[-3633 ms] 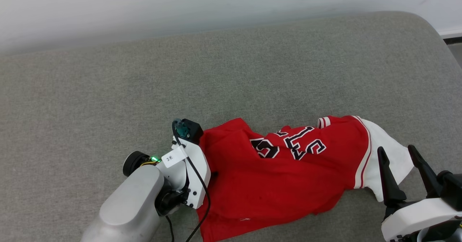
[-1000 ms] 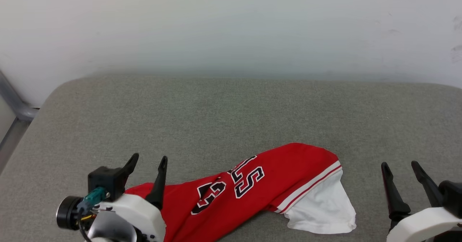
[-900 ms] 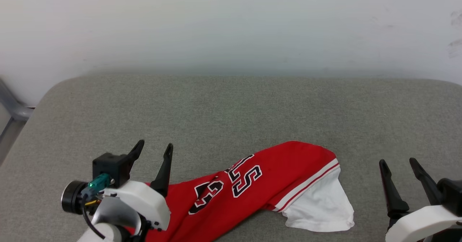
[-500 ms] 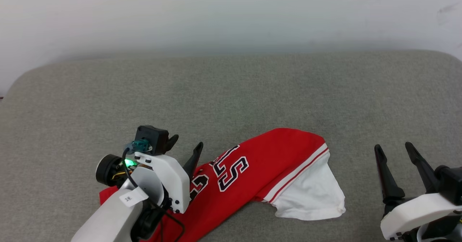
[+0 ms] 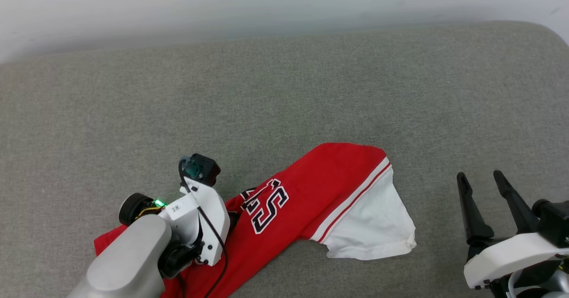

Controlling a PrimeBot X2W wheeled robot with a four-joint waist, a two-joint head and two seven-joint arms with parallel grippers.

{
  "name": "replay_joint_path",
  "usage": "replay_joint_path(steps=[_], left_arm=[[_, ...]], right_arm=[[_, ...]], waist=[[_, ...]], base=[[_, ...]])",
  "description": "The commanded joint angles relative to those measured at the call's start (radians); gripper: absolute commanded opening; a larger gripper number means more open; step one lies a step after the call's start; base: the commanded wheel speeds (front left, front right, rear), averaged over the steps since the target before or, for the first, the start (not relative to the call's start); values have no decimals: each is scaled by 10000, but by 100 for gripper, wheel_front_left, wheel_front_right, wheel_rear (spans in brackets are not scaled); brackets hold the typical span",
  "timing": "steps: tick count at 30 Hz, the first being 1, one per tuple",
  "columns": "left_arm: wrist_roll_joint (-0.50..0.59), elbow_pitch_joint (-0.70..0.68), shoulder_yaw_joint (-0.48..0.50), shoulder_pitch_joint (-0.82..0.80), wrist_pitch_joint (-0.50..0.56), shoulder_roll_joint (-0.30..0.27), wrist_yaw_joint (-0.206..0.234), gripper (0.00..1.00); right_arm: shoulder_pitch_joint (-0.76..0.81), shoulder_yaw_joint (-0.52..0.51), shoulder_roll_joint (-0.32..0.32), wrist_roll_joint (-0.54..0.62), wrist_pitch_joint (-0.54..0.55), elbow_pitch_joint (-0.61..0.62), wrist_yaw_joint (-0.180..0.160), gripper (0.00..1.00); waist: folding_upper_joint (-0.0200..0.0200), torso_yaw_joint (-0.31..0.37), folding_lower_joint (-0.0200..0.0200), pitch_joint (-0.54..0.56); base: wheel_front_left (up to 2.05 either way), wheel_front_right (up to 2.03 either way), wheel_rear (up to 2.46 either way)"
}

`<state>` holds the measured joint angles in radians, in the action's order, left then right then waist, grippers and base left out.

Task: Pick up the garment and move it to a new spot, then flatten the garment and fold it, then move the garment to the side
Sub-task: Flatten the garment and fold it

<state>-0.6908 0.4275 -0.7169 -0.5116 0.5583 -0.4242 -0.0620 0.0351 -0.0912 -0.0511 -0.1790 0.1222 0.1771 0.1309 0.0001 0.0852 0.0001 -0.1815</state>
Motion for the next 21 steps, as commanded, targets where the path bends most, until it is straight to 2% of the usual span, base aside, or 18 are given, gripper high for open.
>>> replay_joint_path(steps=[1, 2, 3, 4, 5, 7, 10, 17, 21], left_arm=[[-51, 316, -298, 302, 370, 54, -78, 100], [-98, 412, -406, 310, 625, 94, -121, 100], [-77, 461, -500, 296, 782, 121, -156, 45], [-90, 469, -551, 275, 809, 162, -202, 9], [-105, 479, -586, 237, 810, 191, -221, 0], [50, 432, -604, 90, 519, 229, -233, 0], [380, 245, -353, -173, -468, 251, 75, 0], [1192, -465, 493, -383, -3103, 128, 1343, 0], [1389, -1178, 970, -100, -4021, -87, 2065, 0]], right_arm=[[-153, 29, 14, -45, -101, -51, -3, 100], [-176, 51, 14, -60, -111, -109, -3, 100], [-176, 73, 14, -108, -162, -159, -3, 100], [-183, 76, 12, -152, -189, -215, -3, 100], [-205, 79, 12, -150, -220, -265, -3, 100], [-269, 98, 14, -207, -285, -346, -3, 100], [-274, 96, 12, -231, -341, -478, -3, 100], [-125, 13, 14, -275, -310, -711, -3, 100], [70, -32, 14, -217, -257, -751, -3, 100]], waist=[[-1, -15, -1, -52], [-1, -22, -1, -68], [-1, -32, -1, -78], [-1, -43, -1, -92], [-1, -54, -1, -104], [-1, -77, -1, -107], [-1, -126, -1, -20], [-1, -341, -1, 398], [-1, -518, -1, 692]], base=[[0, 0, 0], [0, 0, 0], [0, 0, 0], [0, 0, 0], [0, 0, 0], [0, 0, 0], [0, 0, 0], [0, 0, 0], [0, 0, 0]])
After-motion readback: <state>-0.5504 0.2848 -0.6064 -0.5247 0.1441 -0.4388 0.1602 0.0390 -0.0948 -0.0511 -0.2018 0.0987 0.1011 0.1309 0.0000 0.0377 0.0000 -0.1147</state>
